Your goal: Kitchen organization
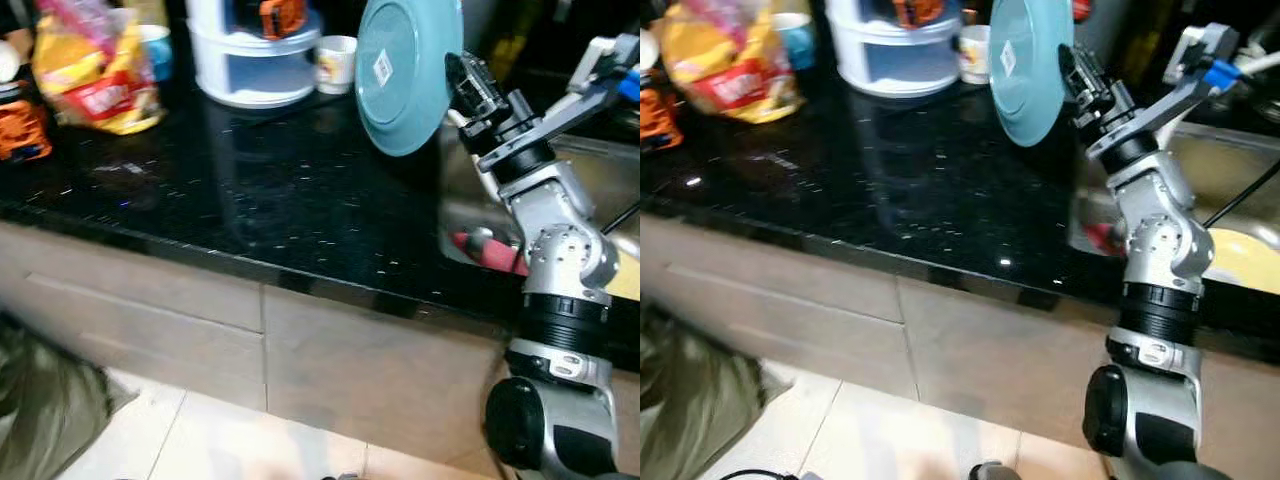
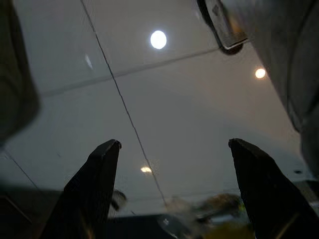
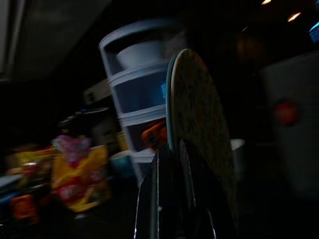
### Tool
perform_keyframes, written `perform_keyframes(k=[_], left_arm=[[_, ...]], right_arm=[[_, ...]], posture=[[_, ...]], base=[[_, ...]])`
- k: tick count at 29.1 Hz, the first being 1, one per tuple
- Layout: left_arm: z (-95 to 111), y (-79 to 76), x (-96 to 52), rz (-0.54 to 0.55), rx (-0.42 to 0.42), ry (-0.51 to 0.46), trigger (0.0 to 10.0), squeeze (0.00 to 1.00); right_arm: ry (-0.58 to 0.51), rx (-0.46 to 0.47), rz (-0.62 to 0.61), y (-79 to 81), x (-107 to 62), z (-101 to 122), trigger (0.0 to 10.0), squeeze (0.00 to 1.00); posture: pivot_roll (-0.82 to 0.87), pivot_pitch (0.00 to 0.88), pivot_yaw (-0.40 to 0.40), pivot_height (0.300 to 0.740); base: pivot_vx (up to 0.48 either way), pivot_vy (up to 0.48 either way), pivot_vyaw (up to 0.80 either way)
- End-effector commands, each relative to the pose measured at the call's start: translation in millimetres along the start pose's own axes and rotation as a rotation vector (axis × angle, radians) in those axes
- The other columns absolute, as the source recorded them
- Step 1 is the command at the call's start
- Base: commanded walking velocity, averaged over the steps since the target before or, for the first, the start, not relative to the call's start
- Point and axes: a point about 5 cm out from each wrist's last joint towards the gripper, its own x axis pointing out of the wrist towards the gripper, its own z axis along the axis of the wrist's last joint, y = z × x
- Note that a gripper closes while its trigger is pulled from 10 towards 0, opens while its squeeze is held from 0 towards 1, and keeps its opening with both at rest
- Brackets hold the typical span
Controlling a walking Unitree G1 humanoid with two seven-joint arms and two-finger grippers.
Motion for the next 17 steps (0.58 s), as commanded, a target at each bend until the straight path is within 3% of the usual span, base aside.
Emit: perform_keyframes(k=[1,5,6,8,10,11,13,17], left_arm=[[17.7,-2.4,-0.2,-0.017,-0.025,-0.088,10.0,0.0],[22.9,-2.2,-0.6,-0.024,-0.062,-0.12,10.0,0.0],[36.0,5.3,-2.7,-0.021,-0.103,-0.187,10.0,0.0],[49.5,15.3,-6.1,-0.027,-0.14,-0.254,10.0,0.0],[55.8,20.8,-8.2,-0.031,-0.144,-0.284,10.0,0.0],[70.6,35.8,-14.4,-0.041,-0.156,-0.359,10.0,0.0],[70.6,35.8,-14.4,-0.041,-0.156,-0.359,10.0,0.0],[93.9,59.4,-28.0,-0.082,-0.159,-0.493,10.0,0.0]], right_arm=[[-0.024,-0.056,0.075,12.1,2.7,5.8,0.0,0.0],[-0.009,-0.093,0.152,20.6,0.4,4.7,0.0,0.0],[0.062,-0.225,0.262,35.1,-1.1,0.3,0.0,0.0],[0.176,-0.417,0.333,45.1,0.0,-11.8,0.0,0.0],[0.199,-0.464,0.362,49.5,1.2,-15.6,0.0,0.0],[0.207,-0.534,0.406,59.1,6.0,-19.0,0.0,0.0],[0.207,-0.534,0.406,59.1,6.0,-19.0,0.0,0.0],[0.219,-0.659,0.443,67.0,11.6,-22.3,0.0,0.0]], posture=[[0.06,0.085,-0.05,0.74],[0.06,0.087,-0.05,0.74],[0.07,0.089,-0.05,0.74],[0.07,0.095,-0.05,0.74],[0.07,0.095,-0.052,0.74],[0.08,0.098,-0.054,0.74],[0.08,0.098,-0.054,0.74],[0.09,0.102,-0.058,0.74]], base=[[0.0,0.0,0.0],[0.0,0.0,0.0],[0.0,0.0,0.0],[0.0,0.0,0.0],[0.0,0.0,0.0],[0.0,0.0,0.0],[0.0,0.0,0.0],[0.0,0.0,0.0]])
